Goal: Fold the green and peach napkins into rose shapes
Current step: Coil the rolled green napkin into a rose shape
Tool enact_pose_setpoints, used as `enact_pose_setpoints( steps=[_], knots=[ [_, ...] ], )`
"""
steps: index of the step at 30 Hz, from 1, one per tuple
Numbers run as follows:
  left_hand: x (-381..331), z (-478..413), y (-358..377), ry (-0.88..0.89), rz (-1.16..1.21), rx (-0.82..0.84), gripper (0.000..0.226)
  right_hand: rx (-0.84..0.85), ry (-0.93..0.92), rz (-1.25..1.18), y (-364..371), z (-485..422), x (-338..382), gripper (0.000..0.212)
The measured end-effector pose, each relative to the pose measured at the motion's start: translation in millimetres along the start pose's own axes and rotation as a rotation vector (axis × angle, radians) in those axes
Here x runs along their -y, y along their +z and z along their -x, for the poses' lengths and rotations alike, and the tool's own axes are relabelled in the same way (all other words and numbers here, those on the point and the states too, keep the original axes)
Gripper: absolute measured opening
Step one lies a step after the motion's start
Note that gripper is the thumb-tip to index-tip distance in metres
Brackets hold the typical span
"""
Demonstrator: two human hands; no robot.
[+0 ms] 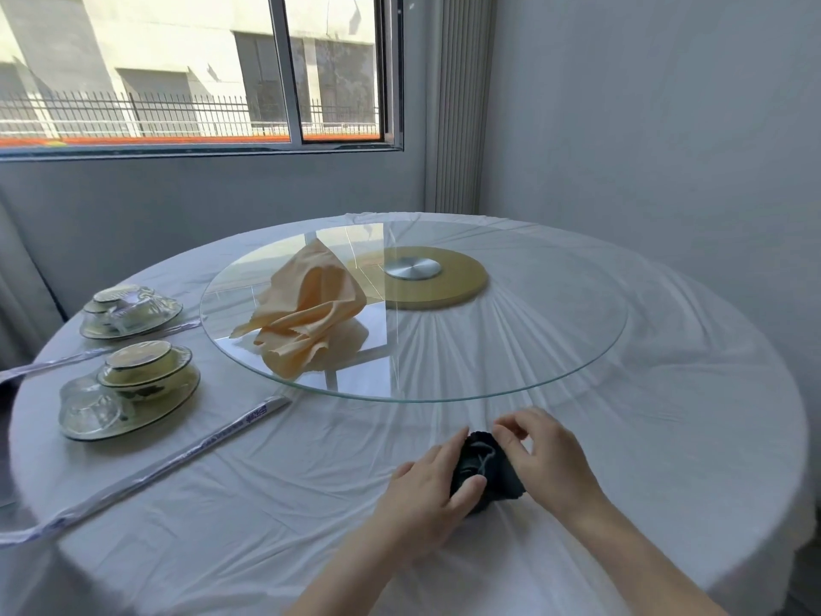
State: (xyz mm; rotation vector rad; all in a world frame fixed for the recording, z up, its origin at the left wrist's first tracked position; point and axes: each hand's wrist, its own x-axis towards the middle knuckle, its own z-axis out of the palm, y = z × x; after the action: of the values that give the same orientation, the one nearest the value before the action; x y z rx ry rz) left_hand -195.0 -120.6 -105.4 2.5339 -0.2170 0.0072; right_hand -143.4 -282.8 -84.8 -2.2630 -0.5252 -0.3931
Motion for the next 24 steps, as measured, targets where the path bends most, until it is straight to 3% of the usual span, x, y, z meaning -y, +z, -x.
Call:
enact_pose_setpoints(
  steps=[5,7,11,19,24],
  knots=[
    [-3.8,1.2,-2.1,-0.025,-0.041,-0.014,0.07,0.355,0.247,-0.039,14.4,-31.9,8.8,0.019],
    [-3.4,1.8,-1.0,-0.006,-0.016,-0.035,0.062,0.401,0.268,-0.08,17.6,-35.4,8.9,0.023],
    [-0.4,4.0,1.8,0.029,-0.013,-0.073,0.043,0.389,0.237,-0.012,20.2,-36.2,7.5,0.028],
    [9.9,1.7,1.0,0.096,-0.113,-0.037,0.066,0.3,0.254,0.087,33.2,-28.4,-3.6,0.032],
    [8.4,-1.2,-5.2,0.068,-0.106,0.042,0.052,0.226,0.18,0.142,17.9,-22.8,-5.7,0.01]
  ],
)
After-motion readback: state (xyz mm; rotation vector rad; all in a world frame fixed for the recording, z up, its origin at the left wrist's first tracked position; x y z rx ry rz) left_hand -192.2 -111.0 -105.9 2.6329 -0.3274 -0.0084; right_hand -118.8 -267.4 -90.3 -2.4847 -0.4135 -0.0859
